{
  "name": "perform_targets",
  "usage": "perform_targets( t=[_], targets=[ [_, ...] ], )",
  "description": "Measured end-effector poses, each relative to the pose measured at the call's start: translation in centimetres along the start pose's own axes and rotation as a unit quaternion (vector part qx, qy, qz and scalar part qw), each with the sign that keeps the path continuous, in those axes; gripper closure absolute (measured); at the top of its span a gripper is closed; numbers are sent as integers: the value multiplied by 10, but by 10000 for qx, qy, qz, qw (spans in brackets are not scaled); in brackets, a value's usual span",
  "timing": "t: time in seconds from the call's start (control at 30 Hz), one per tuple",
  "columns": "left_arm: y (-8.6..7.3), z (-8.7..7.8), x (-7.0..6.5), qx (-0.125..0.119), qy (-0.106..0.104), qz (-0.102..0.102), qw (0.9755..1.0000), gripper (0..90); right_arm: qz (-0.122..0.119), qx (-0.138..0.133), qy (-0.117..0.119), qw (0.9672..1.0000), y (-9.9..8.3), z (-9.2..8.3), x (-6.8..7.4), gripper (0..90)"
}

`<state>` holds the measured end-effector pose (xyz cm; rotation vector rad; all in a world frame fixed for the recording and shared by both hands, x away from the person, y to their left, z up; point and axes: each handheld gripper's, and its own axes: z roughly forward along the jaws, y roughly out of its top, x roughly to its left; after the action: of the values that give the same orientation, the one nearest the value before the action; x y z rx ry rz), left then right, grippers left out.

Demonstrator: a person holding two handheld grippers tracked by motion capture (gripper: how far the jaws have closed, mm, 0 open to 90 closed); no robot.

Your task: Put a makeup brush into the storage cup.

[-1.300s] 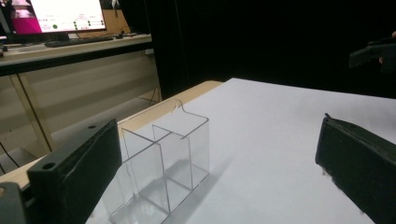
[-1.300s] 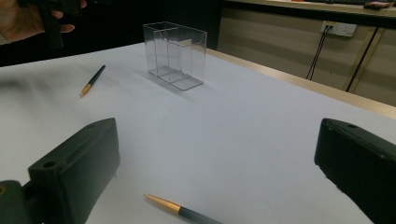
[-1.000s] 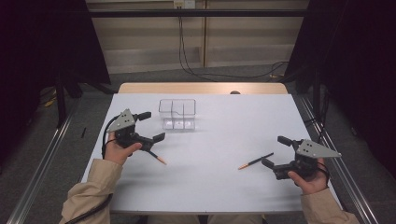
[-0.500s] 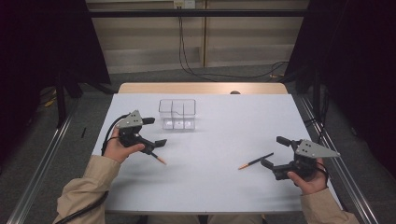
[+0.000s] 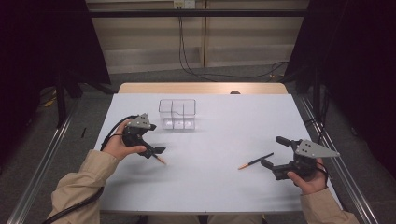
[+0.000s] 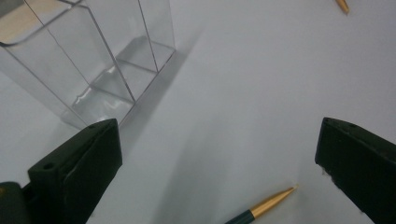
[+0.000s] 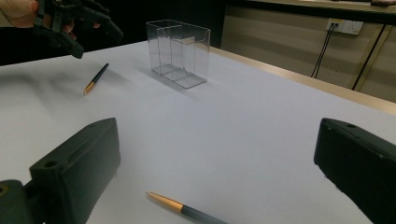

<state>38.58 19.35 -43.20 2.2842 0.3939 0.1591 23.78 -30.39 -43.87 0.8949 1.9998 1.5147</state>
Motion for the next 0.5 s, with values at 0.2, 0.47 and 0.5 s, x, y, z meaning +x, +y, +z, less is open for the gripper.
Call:
perform_targets(
  t=[0.2, 0.47, 0.5],
  targets=[
    [2, 2, 2, 316, -172, -75, 9993, 4, 2, 3, 20, 10000, 0, 0, 0, 0],
    [6, 7, 2, 1108, -369, 92, 9931, 4, -1, -3, 20, 10000, 0, 0, 0, 0],
    [7, 7, 2, 1247, -391, 139, 9913, 4, 5, -4, 33, 10000, 0, 0, 0, 0]
  ],
)
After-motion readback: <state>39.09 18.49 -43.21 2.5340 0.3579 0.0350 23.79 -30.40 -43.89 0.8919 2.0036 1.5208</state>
